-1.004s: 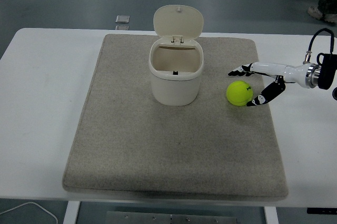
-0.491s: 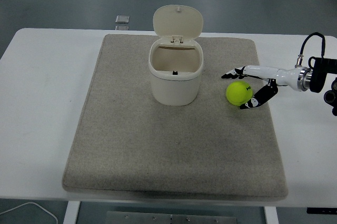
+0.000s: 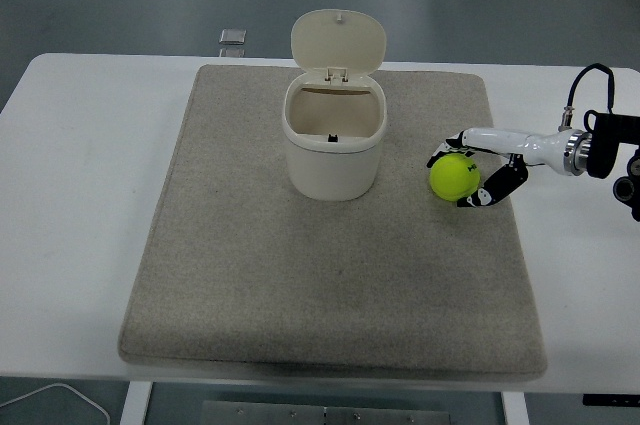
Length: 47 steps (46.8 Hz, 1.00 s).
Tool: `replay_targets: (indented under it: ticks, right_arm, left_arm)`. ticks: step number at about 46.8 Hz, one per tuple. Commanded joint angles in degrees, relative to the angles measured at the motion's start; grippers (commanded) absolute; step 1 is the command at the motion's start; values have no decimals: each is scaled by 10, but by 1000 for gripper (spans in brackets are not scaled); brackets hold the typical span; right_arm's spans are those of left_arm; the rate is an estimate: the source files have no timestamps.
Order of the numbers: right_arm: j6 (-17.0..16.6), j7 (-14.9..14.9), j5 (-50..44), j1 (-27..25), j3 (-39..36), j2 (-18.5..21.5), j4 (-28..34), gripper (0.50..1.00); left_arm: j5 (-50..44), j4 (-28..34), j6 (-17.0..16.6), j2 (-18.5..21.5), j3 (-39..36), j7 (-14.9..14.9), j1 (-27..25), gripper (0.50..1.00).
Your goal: Pick up the tennis ball and place it in the box.
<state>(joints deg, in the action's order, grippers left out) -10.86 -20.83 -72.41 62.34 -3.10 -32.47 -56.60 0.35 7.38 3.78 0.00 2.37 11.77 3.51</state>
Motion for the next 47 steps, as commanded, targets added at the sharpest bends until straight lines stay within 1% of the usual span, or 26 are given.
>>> replay_targets:
  ticks: [1, 9, 16, 23, 26, 29, 34, 41, 44, 47]
  right_arm:
    - [-1, 0, 0, 2, 0, -1, 0, 500]
    - [-2, -1, 1, 5, -1, -1, -1, 500]
    - [-7, -18, 2, 9, -2, -11, -6, 500]
    - [-14, -24, 9, 30, -3, -25, -8, 500]
    - [-18, -37, 10, 34, -9, -27, -9, 500]
    - [-21, -51, 10, 38, -12, -39, -14, 500]
    - [-39, -65, 25, 59, -13, -58, -32, 500]
    - [-84, -85, 71, 98, -13, -87, -61, 500]
    - [-95, -92, 80, 112, -16, -95, -74, 500]
    - [-101, -93, 83, 120, -27, -96, -87, 500]
  left_arm:
    - [0, 0, 0, 0, 0, 0, 0, 992]
    - [0, 0, 0, 0, 0, 0, 0, 992]
    - [0, 0, 0, 0, 0, 0, 0, 992]
    - [0, 0, 0, 0, 0, 0, 0, 992]
    - [0, 0, 0, 0, 0, 0, 0, 992]
    - [0, 0, 0, 0, 0, 0, 0, 992]
    - [0, 0, 0, 0, 0, 0, 0, 992]
    - [0, 0, 0, 0, 0, 0, 0, 992]
    - [0, 0, 0, 0, 0, 0, 0, 992]
    - [0, 0, 0, 0, 0, 0, 0, 992]
